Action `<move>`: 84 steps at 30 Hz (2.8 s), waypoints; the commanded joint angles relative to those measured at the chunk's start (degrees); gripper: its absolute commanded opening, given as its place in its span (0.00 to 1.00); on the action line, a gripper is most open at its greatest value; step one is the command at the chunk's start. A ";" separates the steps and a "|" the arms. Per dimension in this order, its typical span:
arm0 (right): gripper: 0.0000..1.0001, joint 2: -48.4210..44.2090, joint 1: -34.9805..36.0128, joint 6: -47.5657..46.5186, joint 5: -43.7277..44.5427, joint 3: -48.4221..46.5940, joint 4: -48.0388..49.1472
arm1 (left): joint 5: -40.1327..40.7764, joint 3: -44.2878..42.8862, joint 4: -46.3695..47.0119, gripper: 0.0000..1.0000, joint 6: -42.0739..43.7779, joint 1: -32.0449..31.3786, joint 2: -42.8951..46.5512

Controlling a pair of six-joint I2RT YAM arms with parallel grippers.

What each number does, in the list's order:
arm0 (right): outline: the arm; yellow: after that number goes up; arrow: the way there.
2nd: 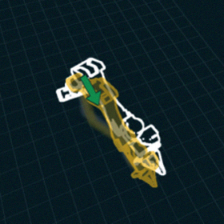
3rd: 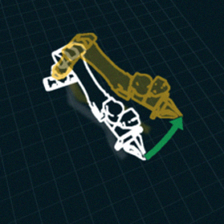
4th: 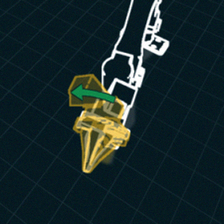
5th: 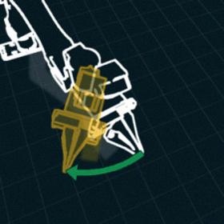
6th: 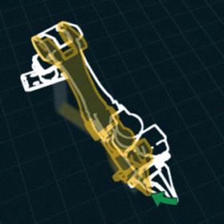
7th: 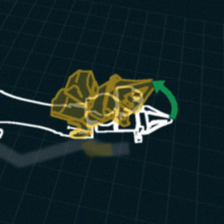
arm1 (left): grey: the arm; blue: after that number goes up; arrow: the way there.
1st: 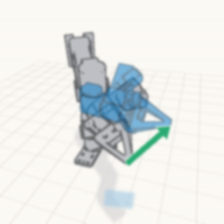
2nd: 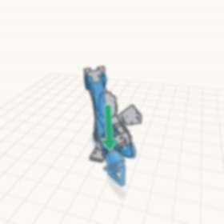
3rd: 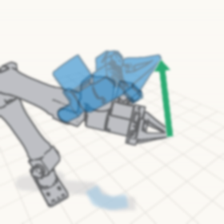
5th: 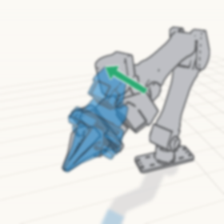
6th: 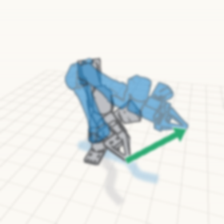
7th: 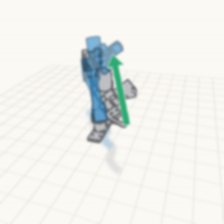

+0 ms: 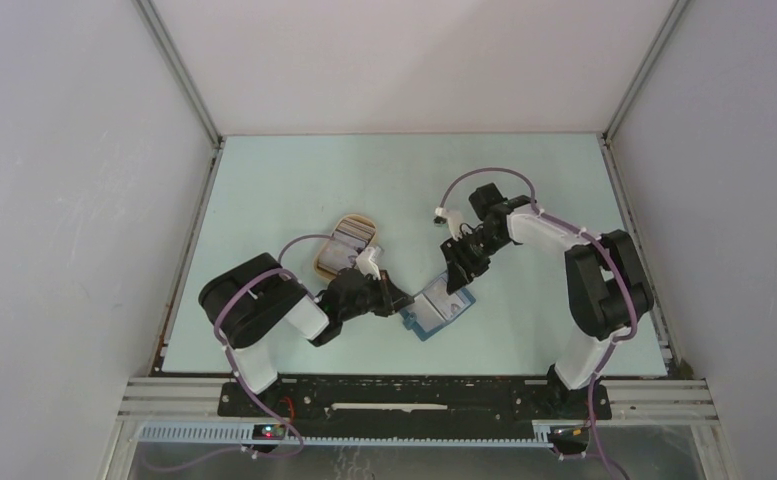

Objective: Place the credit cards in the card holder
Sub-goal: Open the card holder at the center of the board.

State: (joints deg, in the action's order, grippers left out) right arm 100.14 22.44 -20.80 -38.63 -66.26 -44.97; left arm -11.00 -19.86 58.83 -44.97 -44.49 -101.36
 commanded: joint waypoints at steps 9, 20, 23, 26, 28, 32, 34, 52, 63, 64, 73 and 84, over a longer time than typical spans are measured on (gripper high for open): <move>0.52 4.93 0.99 3.13 2.99 -0.70 1.14 | -1.18 -0.53 -0.56 0.00 1.82 -0.60 -1.20; 0.40 5.56 0.23 2.49 -9.55 -2.16 -2.36 | -1.53 -0.37 0.43 0.00 1.66 -0.71 -1.21; 0.40 5.68 -1.23 2.56 -14.11 -2.29 -2.93 | -1.63 0.02 1.40 0.00 1.35 -0.77 -1.08; 0.40 5.75 -2.33 2.56 -19.22 -2.34 -3.50 | -1.87 0.61 2.95 0.00 0.67 -0.77 -0.88; 0.38 6.05 -2.46 2.71 -21.21 -2.34 -3.58 | -2.27 0.92 4.26 0.01 -0.15 -0.77 -0.77; 0.32 7.41 -2.17 3.32 -24.17 -2.30 -3.68 | -2.82 1.84 7.18 0.05 -1.68 -0.77 -0.15; 0.26 8.05 -1.64 4.00 -23.21 -2.30 -3.23 | -3.17 2.09 7.96 0.08 -2.14 -0.67 0.30; 0.04 11.57 0.49 6.42 -28.41 -2.31 -1.85 | -6.37 4.60 21.48 0.30 -7.76 0.46 -3.08; 0.00 14.12 1.33 7.06 -30.40 -2.34 -1.91 | -5.47 5.13 21.55 0.46 -7.94 0.44 -2.32; 0.00 14.34 1.38 7.13 -30.63 -2.35 -1.88 | -5.27 5.23 21.59 0.48 -7.92 0.45 -2.11; 0.00 15.55 1.50 7.79 -32.19 -2.32 -1.48 | -4.61 4.42 21.54 0.55 -9.19 0.45 -4.21; 0.00 14.66 -0.83 9.28 -27.45 -2.04 0.09 | -3.98 3.82 20.01 0.43 -8.93 1.53 -7.39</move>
State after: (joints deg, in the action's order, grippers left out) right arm 115.48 21.98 -12.45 -68.47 -66.94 -46.11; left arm -16.53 -15.75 79.64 -54.48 -43.81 -106.80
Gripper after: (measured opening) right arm 0.007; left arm 0.455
